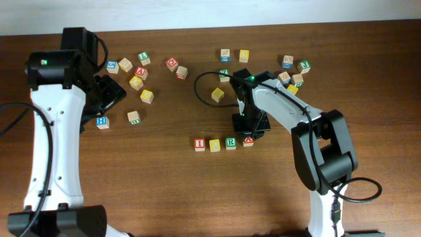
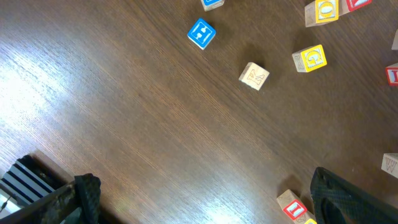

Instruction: Spell out ICRA

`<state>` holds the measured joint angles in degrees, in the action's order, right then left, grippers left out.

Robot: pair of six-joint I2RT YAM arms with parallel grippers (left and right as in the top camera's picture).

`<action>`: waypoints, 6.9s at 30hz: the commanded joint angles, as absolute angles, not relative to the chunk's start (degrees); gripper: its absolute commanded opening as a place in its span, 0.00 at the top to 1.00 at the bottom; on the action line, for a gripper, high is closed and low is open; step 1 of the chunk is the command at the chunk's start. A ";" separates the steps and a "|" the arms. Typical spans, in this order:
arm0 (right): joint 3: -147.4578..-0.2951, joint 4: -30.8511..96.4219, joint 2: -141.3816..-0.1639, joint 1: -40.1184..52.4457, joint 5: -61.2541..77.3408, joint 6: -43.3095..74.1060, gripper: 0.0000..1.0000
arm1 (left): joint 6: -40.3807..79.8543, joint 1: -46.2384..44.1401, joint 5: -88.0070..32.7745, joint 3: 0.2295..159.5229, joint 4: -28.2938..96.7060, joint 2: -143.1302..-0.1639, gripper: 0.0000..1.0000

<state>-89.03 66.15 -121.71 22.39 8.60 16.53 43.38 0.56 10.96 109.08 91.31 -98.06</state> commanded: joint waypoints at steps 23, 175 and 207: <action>-117.73 89.17 -118.39 13.78 -1.69 15.05 0.45 | 43.68 0.67 11.42 109.27 91.39 -98.13 0.01; -59.02 39.77 -103.66 24.77 20.29 31.00 0.96 | 26.30 -22.22 -5.56 73.54 42.30 -108.86 1.00; -59.44 39.48 -103.50 24.71 23.66 34.98 0.96 | 26.02 -22.22 -5.56 73.54 42.68 -108.86 1.00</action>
<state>-59.33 38.11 -103.68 24.49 22.41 34.54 25.58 -22.20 -4.73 72.77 42.61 -108.44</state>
